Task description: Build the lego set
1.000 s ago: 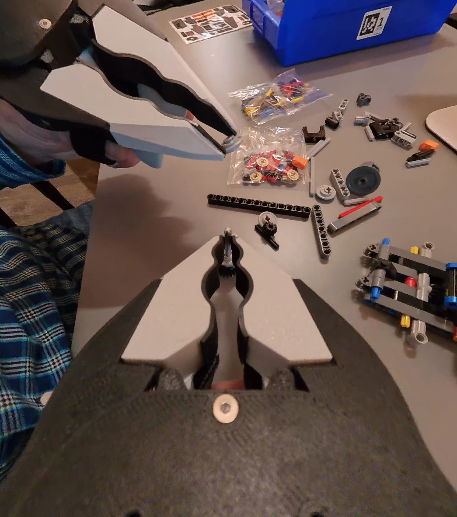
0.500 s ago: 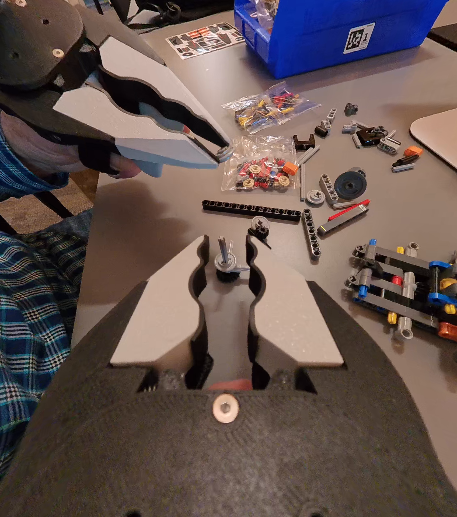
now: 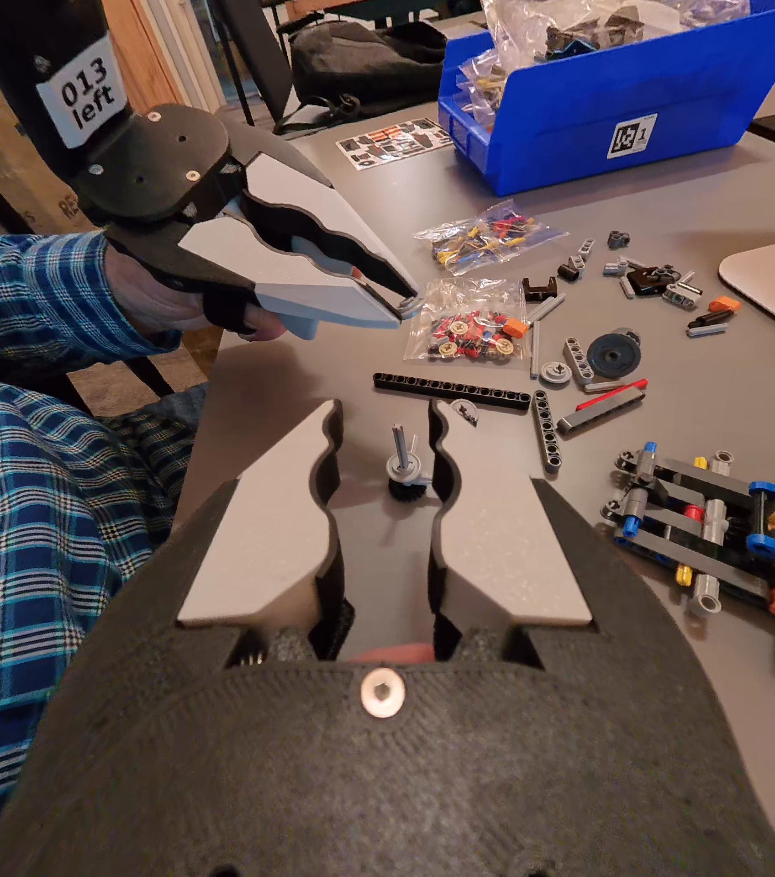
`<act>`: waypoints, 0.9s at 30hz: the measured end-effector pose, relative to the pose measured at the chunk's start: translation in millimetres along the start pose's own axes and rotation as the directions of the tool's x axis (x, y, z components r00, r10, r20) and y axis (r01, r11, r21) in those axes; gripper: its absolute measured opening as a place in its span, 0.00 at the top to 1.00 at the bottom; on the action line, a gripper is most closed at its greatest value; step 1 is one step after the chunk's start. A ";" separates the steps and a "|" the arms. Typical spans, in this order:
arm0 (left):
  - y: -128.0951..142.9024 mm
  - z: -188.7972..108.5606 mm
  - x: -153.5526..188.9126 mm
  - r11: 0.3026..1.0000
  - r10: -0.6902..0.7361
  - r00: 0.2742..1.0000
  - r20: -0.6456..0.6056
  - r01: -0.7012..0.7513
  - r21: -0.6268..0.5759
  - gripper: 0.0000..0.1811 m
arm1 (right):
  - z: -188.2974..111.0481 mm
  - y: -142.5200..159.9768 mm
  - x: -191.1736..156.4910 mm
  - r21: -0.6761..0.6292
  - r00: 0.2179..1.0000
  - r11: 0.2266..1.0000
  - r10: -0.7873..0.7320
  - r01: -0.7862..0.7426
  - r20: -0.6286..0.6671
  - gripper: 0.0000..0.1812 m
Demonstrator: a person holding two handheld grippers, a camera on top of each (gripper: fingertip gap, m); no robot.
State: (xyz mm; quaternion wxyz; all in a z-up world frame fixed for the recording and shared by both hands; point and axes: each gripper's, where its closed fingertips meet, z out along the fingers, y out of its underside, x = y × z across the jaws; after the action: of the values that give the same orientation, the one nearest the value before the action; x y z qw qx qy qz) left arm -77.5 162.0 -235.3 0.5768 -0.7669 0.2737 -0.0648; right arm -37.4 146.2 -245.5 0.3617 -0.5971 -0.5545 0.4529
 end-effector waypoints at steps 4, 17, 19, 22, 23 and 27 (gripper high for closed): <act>-0.1 0.1 0.2 1.000 0.000 1.000 0.000 0.000 0.001 0.93 | -1.4 -3.6 -2.2 0.021 1.000 1.000 -0.003 0.002 0.011 0.81; 1.2 1.7 3.2 1.000 0.001 1.000 -0.009 -0.001 0.000 0.93 | -5.4 -8.1 -0.5 0.063 1.000 0.998 -0.020 0.019 0.013 0.80; 1.5 1.8 3.4 1.000 0.000 1.000 -0.010 0.000 0.000 0.93 | -5.6 -7.5 0.3 0.063 1.000 0.998 -0.023 0.022 0.011 0.80; 1.3 1.8 3.7 1.000 0.000 1.000 -0.010 0.000 0.001 0.93 | -6.1 -7.3 0.7 0.068 1.000 0.997 -0.024 0.023 0.014 0.80; 1.1 1.7 3.7 1.000 0.001 1.000 -0.010 -0.001 0.002 0.93 | -6.4 -7.6 0.8 0.070 1.000 0.997 -0.024 0.023 0.015 0.80; 1.2 1.9 4.2 1.000 0.002 1.000 -0.012 -0.002 0.001 0.93 | -6.9 -8.3 1.0 0.075 1.000 0.997 -0.026 0.025 0.014 0.80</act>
State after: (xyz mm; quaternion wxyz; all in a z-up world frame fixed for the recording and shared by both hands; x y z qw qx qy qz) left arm -73.6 161.3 -238.0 0.5758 -0.7659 0.2776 -0.0690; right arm -33.7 148.7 -235.7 0.3854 -0.5725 -0.5474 0.4733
